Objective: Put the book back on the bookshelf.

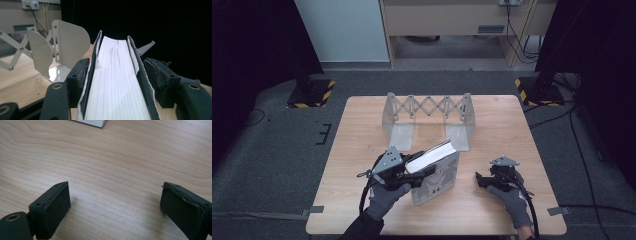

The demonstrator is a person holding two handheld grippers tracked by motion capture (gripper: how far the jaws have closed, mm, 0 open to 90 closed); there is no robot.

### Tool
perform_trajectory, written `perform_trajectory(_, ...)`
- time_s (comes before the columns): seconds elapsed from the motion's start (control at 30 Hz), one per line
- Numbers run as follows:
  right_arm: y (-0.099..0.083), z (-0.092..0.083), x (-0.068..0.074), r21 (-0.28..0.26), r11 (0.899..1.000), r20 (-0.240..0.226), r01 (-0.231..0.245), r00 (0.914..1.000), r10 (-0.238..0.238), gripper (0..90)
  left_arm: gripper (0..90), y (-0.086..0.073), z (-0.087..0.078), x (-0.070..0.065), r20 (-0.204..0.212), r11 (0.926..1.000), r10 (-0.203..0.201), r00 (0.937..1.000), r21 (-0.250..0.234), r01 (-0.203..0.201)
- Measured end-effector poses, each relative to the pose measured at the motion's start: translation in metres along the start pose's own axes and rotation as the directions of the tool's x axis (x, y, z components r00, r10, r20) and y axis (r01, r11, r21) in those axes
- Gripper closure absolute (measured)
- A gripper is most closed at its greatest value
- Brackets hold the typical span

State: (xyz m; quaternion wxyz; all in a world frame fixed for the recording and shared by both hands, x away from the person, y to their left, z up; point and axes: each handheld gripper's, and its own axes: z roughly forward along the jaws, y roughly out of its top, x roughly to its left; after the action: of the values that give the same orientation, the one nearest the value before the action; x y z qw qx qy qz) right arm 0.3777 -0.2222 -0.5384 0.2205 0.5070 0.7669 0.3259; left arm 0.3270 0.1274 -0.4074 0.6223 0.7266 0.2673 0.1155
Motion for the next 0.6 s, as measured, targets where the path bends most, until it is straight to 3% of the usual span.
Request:
perform_trajectory(0.1,0.000,0.001,-0.001,0.003,1.000,-0.008,-0.004,1.0000,0.004,9.1,37.2,0.005,0.003,-0.001,-0.011,0.9997,0.024,0.9996,0.005,-0.024)
perform_trajectory(0.3,0.000,0.001,0.000,0.006,1.000,-0.009,-0.006,0.9999,0.006,8.0,37.3,0.012,0.011,0.000,-0.009,0.9998,0.019,0.9998,0.008,-0.019)
perform_trajectory(0.33,0.000,0.001,0.000,0.009,1.000,-0.012,-0.001,0.9999,0.001,6.4,37.3,0.015,0.016,0.000,-0.020,0.9988,0.037,0.9991,0.032,-0.036)
perform_trajectory(0.6,0.000,0.001,0.000,0.018,1.000,-0.016,-0.003,0.9999,0.003,4.1,36.7,0.018,0.027,0.001,-0.023,0.9944,0.056,0.9982,0.091,-0.053)
